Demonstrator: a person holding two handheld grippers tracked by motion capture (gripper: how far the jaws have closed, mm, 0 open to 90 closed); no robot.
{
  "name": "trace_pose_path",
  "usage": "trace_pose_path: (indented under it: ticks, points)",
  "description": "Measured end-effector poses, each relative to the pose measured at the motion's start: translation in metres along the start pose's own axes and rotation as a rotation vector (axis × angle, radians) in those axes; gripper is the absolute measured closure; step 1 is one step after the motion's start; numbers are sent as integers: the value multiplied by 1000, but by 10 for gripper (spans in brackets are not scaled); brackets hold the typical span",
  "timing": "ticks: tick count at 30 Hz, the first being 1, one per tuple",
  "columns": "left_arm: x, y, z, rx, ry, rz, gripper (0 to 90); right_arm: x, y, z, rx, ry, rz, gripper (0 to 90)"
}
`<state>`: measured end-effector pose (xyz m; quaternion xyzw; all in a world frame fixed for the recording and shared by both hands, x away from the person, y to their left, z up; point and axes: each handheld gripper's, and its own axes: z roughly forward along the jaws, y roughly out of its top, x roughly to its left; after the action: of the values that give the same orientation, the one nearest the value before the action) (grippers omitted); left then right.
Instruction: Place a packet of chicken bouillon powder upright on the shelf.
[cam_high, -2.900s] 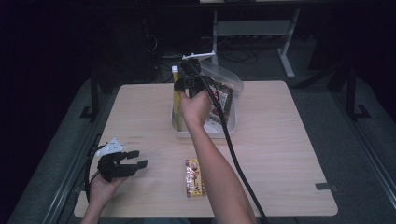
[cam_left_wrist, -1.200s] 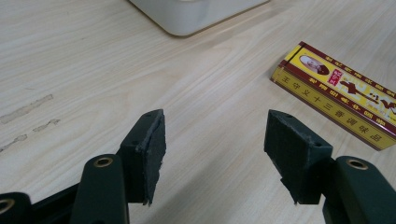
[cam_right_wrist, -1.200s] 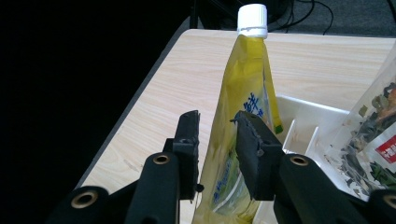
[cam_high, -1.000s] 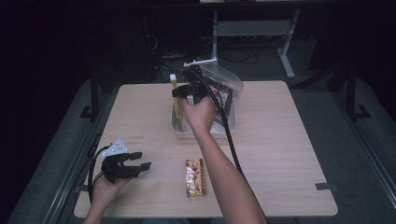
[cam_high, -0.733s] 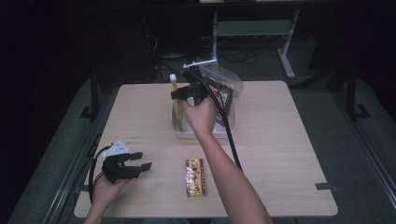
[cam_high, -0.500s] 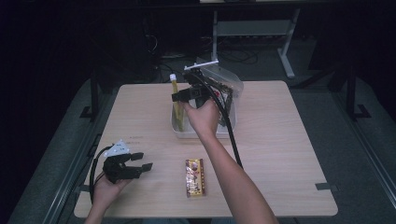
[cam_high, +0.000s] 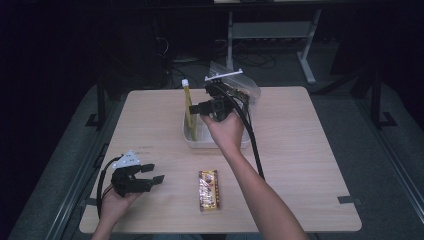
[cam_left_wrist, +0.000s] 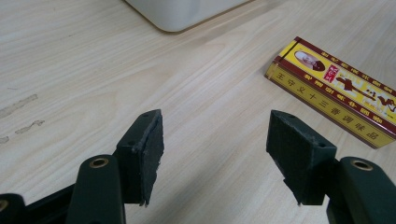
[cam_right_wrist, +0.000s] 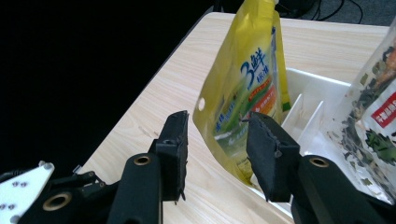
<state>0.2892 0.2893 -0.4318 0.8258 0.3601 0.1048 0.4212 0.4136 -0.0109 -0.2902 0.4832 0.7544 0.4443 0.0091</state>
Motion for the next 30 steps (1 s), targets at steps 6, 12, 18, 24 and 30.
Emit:
trace_pose_path:
  ticks: [6,12,18,24,30]
  points:
    - [-1,0,1,4,-1,-1,359,-4,-8,-5,3,10,-15,554]
    - [-2,0,2,4,-2,3,358,-9,-15,-7,8,22,-17,541]
    - [-3,1,3,7,-5,4,358,-11,-21,-8,13,28,-30,527]
    - [-3,1,4,9,-5,4,357,-13,-27,-8,24,30,-43,512]
    - [-3,0,4,10,-6,4,355,-15,-33,-7,31,39,-44,502]
